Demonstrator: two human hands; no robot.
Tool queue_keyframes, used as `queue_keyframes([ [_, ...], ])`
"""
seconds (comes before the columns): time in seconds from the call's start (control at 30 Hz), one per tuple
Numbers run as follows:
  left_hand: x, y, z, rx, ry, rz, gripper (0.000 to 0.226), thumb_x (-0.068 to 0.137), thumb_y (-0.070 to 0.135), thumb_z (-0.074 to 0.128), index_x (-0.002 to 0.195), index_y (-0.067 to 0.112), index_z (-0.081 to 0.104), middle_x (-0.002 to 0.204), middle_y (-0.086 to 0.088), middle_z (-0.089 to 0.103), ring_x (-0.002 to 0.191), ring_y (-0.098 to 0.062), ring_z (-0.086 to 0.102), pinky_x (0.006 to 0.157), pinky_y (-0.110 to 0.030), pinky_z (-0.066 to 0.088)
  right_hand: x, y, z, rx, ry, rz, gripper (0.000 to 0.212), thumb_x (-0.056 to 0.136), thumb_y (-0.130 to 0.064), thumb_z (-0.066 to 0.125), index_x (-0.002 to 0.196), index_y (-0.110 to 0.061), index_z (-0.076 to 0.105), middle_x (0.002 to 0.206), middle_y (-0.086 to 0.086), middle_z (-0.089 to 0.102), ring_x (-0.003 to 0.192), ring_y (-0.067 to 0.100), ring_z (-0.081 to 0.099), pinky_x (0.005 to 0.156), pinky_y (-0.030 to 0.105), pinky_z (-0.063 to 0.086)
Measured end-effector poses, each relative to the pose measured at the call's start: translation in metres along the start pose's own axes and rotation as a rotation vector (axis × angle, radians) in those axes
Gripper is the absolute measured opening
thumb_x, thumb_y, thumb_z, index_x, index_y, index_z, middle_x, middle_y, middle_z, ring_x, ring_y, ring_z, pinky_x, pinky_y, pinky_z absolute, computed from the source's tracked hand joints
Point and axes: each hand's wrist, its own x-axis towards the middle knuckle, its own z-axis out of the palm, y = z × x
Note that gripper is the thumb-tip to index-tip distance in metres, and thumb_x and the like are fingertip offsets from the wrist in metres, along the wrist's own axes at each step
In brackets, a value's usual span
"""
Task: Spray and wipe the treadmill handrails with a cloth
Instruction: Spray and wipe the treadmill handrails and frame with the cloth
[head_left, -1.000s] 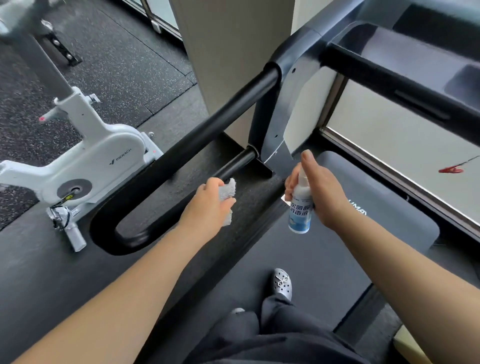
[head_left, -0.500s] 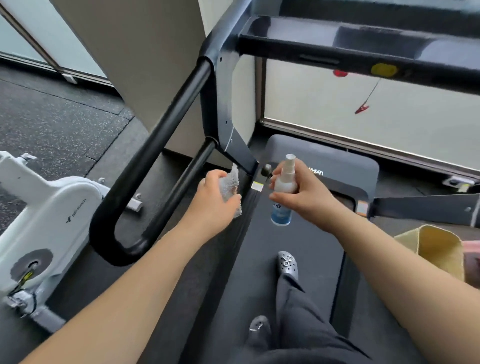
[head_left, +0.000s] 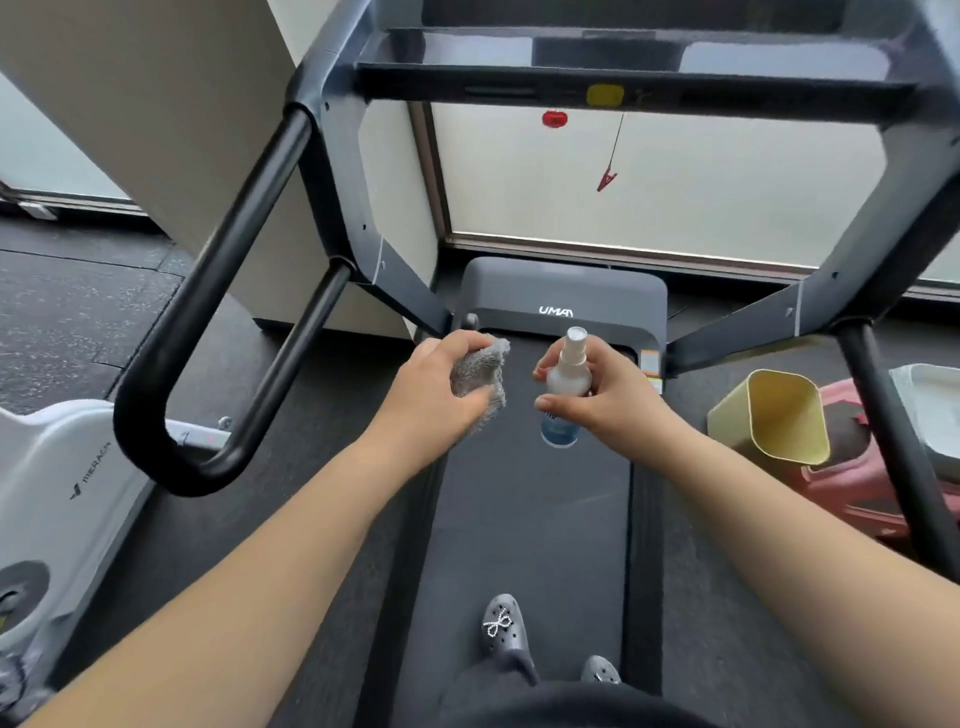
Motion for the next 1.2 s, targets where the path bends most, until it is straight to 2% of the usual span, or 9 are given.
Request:
queue_keyframes([
  [0.17, -0.028, 0.03, 0.035, 0.011, 0.03, 0.036, 0.035, 0.082, 0.021, 0.066, 0.11, 0.041, 0.058, 0.106, 0.006, 0.054, 0.089, 0.0, 0.052, 0.071, 0.002, 0.034, -0.044, 0.016, -0.028, 0.055, 0.023, -0.021, 0.035, 0.064, -0.028, 0.081, 0.086, -0.049, 0.063, 0.107, 0.008, 0.069, 0.104, 0.032, 0.064, 0.096, 0.052, 0.051],
  [0.3, -0.056, 0.053, 0.065, 0.005, 0.031, 0.035, 0.036, 0.083, 0.018, 0.067, 0.112, 0.039, 0.06, 0.106, 0.004, 0.054, 0.087, 0.0, 0.052, 0.071, 0.005, 0.033, -0.081, 0.029, -0.049, 0.061, 0.03, -0.019, 0.039, 0.074, -0.01, 0.083, 0.094, -0.036, 0.063, 0.101, 0.001, 0.068, 0.103, 0.032, 0.065, 0.095, 0.048, 0.052],
  [0.57, -0.093, 0.075, 0.106, 0.056, -0.073, -0.013, 0.049, 0.078, 0.028, 0.074, 0.122, 0.031, 0.054, 0.114, 0.001, 0.049, 0.096, -0.011, 0.048, 0.084, -0.018, 0.033, -0.14, 0.052, -0.073, 0.051, 0.064, -0.012, 0.036, 0.076, -0.008, 0.081, 0.097, -0.031, 0.062, 0.099, -0.004, 0.068, 0.092, 0.003, 0.064, 0.092, 0.031, 0.052],
  [0.63, -0.101, 0.079, 0.112, 0.068, -0.103, -0.014, 0.056, 0.075, 0.03, 0.076, 0.124, 0.03, 0.05, 0.114, 0.001, 0.045, 0.095, -0.01, 0.049, 0.08, -0.016, 0.036, -0.154, 0.055, -0.074, 0.046, 0.084, -0.021, 0.036, 0.077, -0.007, 0.08, 0.097, -0.03, 0.06, 0.099, -0.005, 0.067, 0.088, -0.005, 0.064, 0.088, 0.024, 0.052],
  [0.7, -0.11, 0.082, 0.118, 0.062, -0.156, -0.018, 0.06, 0.073, 0.028, 0.076, 0.125, 0.031, 0.046, 0.113, 0.002, 0.041, 0.088, -0.01, 0.052, 0.064, -0.015, 0.047, -0.166, 0.057, -0.073, 0.04, 0.112, -0.028, 0.036, 0.077, -0.006, 0.079, 0.097, -0.03, 0.06, 0.099, -0.006, 0.067, 0.086, -0.008, 0.063, 0.087, 0.022, 0.051],
  [0.77, -0.118, 0.082, 0.123, 0.025, -0.214, -0.019, 0.064, 0.071, 0.022, 0.072, 0.127, 0.032, 0.042, 0.112, 0.002, 0.037, 0.081, -0.012, 0.056, 0.051, -0.023, 0.055, -0.176, 0.061, -0.071, 0.045, 0.137, -0.029, 0.037, 0.077, -0.004, 0.079, 0.096, -0.03, 0.06, 0.101, -0.006, 0.067, 0.086, -0.008, 0.062, 0.087, 0.021, 0.051],
  [0.83, -0.126, 0.081, 0.127, 0.007, -0.246, 0.013, 0.063, 0.071, 0.019, 0.069, 0.126, 0.032, 0.042, 0.113, 0.001, 0.037, 0.079, -0.015, 0.057, 0.049, -0.028, 0.056, -0.187, 0.066, -0.068, 0.057, 0.17, -0.033, 0.038, 0.077, -0.003, 0.079, 0.096, -0.03, 0.06, 0.101, -0.005, 0.067, 0.086, -0.009, 0.062, 0.086, 0.019, 0.05],
  [1.07, -0.16, 0.073, 0.143, -0.005, -0.12, 0.134, 0.058, 0.076, 0.014, 0.072, 0.126, 0.025, 0.046, 0.12, 0.002, 0.033, 0.08, 0.014, 0.042, 0.054, 0.003, 0.039, -0.24, 0.089, -0.054, 0.088, 0.254, 0.012, 0.032, 0.077, -0.003, 0.079, 0.101, -0.019, 0.065, 0.099, -0.011, 0.066, 0.079, -0.01, 0.058, 0.081, 0.016, 0.047],
  [1.2, -0.177, 0.08, 0.157, 0.011, -0.178, 0.161, 0.053, 0.075, 0.013, 0.071, 0.122, 0.023, 0.05, 0.12, -0.001, 0.037, 0.084, 0.013, 0.044, 0.05, -0.002, 0.043, -0.269, 0.095, -0.059, 0.121, 0.293, 0.018, 0.037, 0.076, -0.003, 0.08, 0.101, -0.026, 0.064, 0.106, -0.006, 0.068, 0.086, -0.007, 0.061, 0.085, 0.019, 0.049],
])
